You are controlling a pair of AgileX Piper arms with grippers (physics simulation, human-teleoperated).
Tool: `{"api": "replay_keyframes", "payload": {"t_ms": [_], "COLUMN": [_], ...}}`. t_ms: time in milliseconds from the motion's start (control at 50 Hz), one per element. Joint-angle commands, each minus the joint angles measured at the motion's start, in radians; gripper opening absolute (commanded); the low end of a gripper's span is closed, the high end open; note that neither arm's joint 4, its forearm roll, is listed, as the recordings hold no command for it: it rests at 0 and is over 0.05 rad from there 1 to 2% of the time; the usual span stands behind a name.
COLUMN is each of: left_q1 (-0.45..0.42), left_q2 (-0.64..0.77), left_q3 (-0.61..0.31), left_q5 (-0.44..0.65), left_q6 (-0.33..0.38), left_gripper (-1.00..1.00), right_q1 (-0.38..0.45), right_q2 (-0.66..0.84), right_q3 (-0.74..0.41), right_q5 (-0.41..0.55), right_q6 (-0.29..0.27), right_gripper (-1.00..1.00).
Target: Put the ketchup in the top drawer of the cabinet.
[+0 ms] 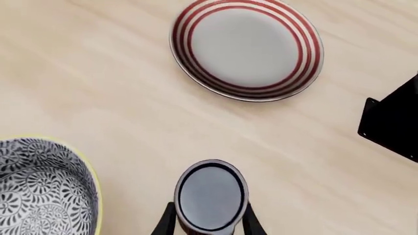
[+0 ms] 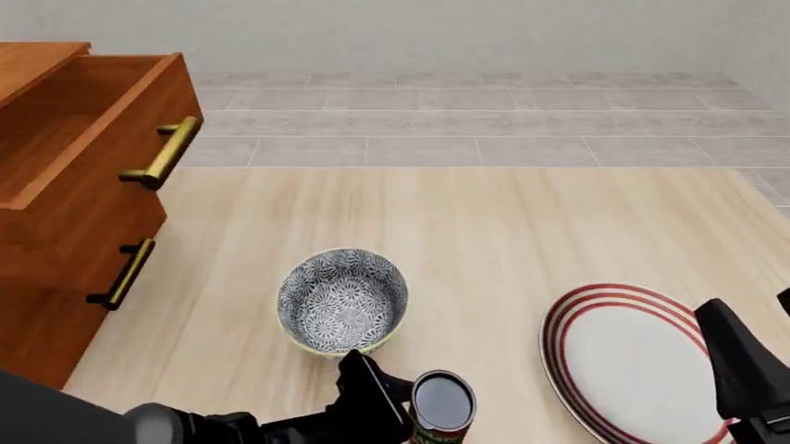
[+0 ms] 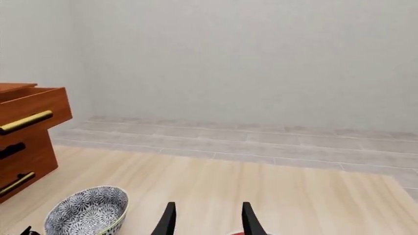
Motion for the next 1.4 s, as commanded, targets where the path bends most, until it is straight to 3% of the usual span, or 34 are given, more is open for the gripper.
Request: {"api": "replay_keyframes", "payload": {"t_ms": [20,140,160,360,520,780,880,940,1020,1280,1360,1400], "left_q1": [-0.005,0.001,0.005,0.008,0.006,-0.003,0.022,0.033,0.067,0.199,0.222,0.258], "left_q2": [-0.056,-0.080,-0.085,-0.111,-0.264,-0.652,-0.802,-0.836,-0.916,-1.083,-1.127,-1.165], "left_q3": [-0.021,-0.019,-0.015,0.005,0.024,0.026,-0.030,-0.055,-0.088,-0.211,-0.238,-0.239], "left_q5": [0.049,0.061,0.057,0.050,0.138,0.408,0.581,0.637,0.727,1.002,1.066,1.121], "left_q6": [0.005,0.007,0.006,0.019,0.037,0.086,0.080,0.063,0.101,0.045,0.086,0.164], "left_gripper": [1.00,1.00,-1.00,-1.00,-1.00,-1.00,-1.00,-1.00,-1.00,-1.00,-1.00,-1.00], "right_q1": [0.009,0.012,0.012,0.012,0.012,0.006,-0.001,-0.003,-0.004,-0.009,-0.009,-0.011], "right_q2": [0.000,0.000,0.000,0.000,0.000,0.000,0.000,0.000,0.000,0.000,0.000,0.000], "right_q3": [0.014,0.016,0.016,0.013,0.013,0.012,0.013,0.012,0.012,0.011,0.015,0.017], "right_q5": [-0.010,-0.010,-0.010,-0.007,-0.008,-0.010,-0.010,-0.009,-0.011,-0.010,-0.012,-0.013], "right_q6": [0.000,0.000,0.001,0.000,0.002,0.007,0.013,0.017,0.018,0.027,0.028,0.031], "right_gripper": [1.00,1.00,1.00,1.00,1.00,1.00,1.00,1.00,1.00,1.00,1.00,1.00]}}
